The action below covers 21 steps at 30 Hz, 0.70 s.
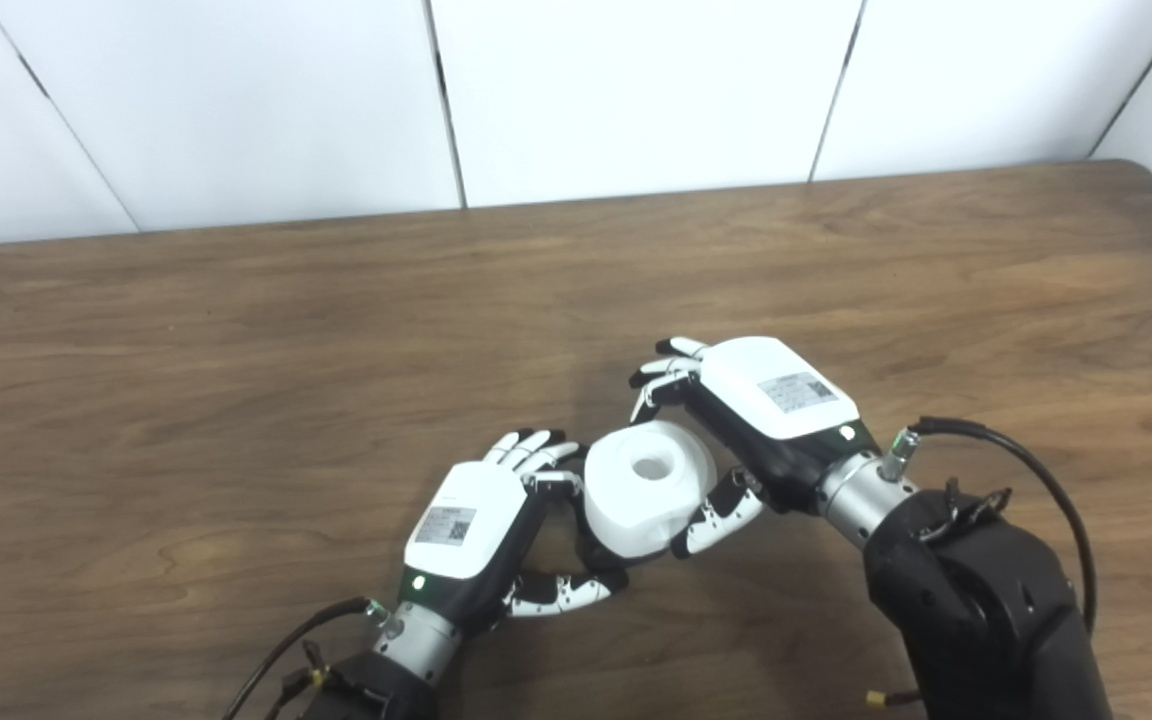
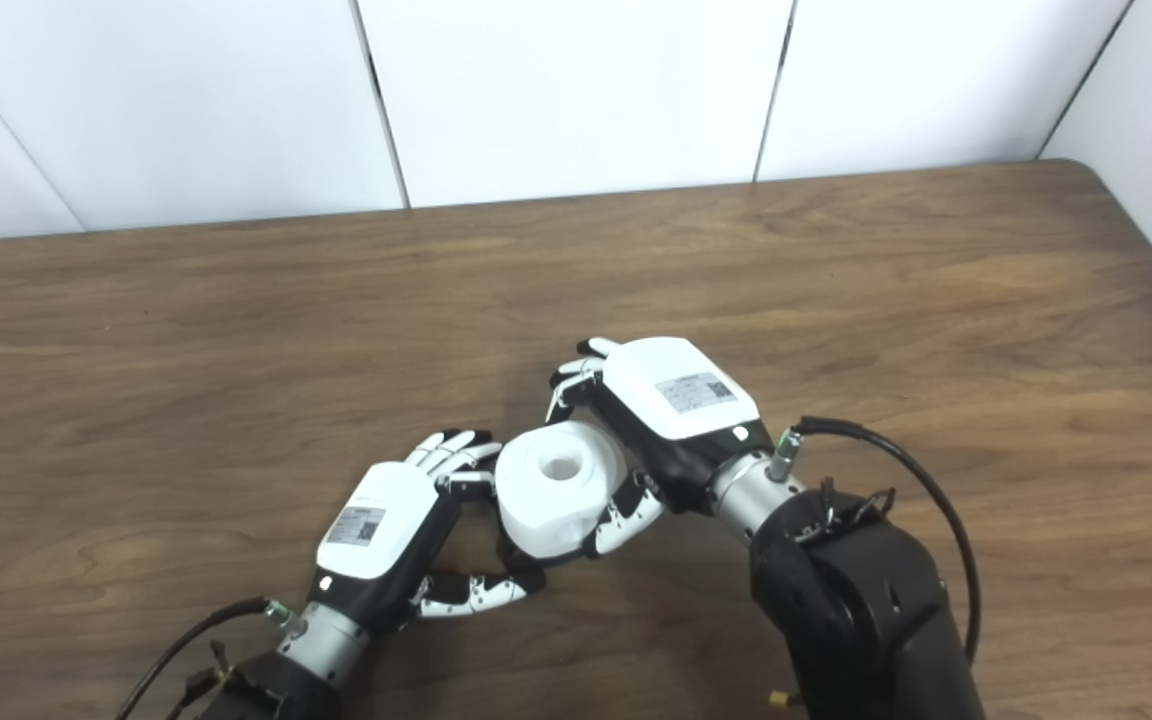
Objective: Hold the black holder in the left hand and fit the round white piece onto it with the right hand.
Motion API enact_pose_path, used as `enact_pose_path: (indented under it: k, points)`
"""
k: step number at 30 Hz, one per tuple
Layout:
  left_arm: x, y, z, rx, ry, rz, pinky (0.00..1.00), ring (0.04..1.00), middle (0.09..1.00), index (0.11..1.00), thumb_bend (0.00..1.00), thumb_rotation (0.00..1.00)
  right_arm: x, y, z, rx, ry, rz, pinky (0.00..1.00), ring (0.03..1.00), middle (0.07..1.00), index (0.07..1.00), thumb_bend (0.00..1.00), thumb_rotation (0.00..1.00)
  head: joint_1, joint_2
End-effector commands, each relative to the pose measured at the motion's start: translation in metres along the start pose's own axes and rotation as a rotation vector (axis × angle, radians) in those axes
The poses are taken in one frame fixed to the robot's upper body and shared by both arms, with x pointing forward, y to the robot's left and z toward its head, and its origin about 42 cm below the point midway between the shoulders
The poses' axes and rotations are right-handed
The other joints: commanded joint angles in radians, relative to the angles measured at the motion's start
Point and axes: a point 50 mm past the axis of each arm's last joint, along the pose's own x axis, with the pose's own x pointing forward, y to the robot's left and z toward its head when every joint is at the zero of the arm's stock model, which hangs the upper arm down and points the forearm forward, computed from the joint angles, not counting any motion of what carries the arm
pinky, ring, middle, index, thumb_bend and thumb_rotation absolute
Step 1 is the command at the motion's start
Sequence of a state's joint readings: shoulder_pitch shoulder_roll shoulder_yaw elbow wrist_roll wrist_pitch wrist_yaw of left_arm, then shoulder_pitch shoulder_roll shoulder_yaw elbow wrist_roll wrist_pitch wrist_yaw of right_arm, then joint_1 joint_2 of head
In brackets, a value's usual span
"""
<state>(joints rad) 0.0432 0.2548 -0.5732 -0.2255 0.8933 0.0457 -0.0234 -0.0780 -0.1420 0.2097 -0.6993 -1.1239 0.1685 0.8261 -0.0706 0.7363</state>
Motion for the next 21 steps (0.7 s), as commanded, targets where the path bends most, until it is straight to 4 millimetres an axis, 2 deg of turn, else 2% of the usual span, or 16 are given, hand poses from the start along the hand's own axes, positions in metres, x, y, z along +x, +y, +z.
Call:
enact_pose_path:
  k: [1,4,5,6,8,13,21]
  points:
    - [-0.0145,-0.0293,0.0013,0.007,0.028,-0.197,0.95,0.915,0.845,0.489,0.52,0.05,0.0004,-0.0097,0.0016,-0.043,-0.010,-0.038,0.84,0.929,0.822,0.485,0.53,0.15,-0.001,0.002]
    - [-0.0145,-0.0290,0.0014,0.009,0.031,-0.202,0.96,0.921,0.850,0.489,0.52,0.05,0.0003,-0.0104,0.0011,-0.061,-0.007,-0.027,0.85,0.934,0.827,0.488,0.53,0.15,-0.001,0.002]
    - [-0.0145,-0.0289,0.0014,0.009,0.031,-0.203,0.96,0.921,0.851,0.490,0.52,0.05,0.0003,-0.0107,0.0010,-0.069,-0.005,-0.022,0.84,0.934,0.827,0.523,0.73,0.21,-0.001,0.002]
    - [-0.0145,-0.0288,0.0015,0.010,0.031,-0.203,0.96,0.921,0.851,0.490,0.52,0.05,0.0004,-0.0111,0.0010,-0.074,-0.003,-0.017,0.85,0.938,0.829,0.548,0.85,0.26,-0.001,0.002]
    - [-0.0145,-0.0287,0.0016,0.010,0.029,-0.198,0.95,0.917,0.847,0.489,0.52,0.05,0.0004,-0.0119,0.0011,-0.082,0.001,-0.009,0.85,0.946,0.834,0.583,0.96,0.31,-0.001,0.002]
    - [-0.0142,-0.0288,0.0017,0.012,0.027,-0.196,0.94,0.913,0.843,0.489,0.52,0.05,0.0005,-0.0137,0.0013,-0.095,0.004,0.003,0.88,0.964,0.849,0.641,1.00,0.40,-0.001,0.002]
    - [-0.0130,-0.0298,0.0009,0.012,0.027,-0.196,0.95,0.913,0.841,0.489,0.52,0.05,0.0006,-0.0143,0.0004,-0.094,0.000,0.012,0.91,0.977,0.853,0.659,1.00,0.43,-0.002,-0.001]
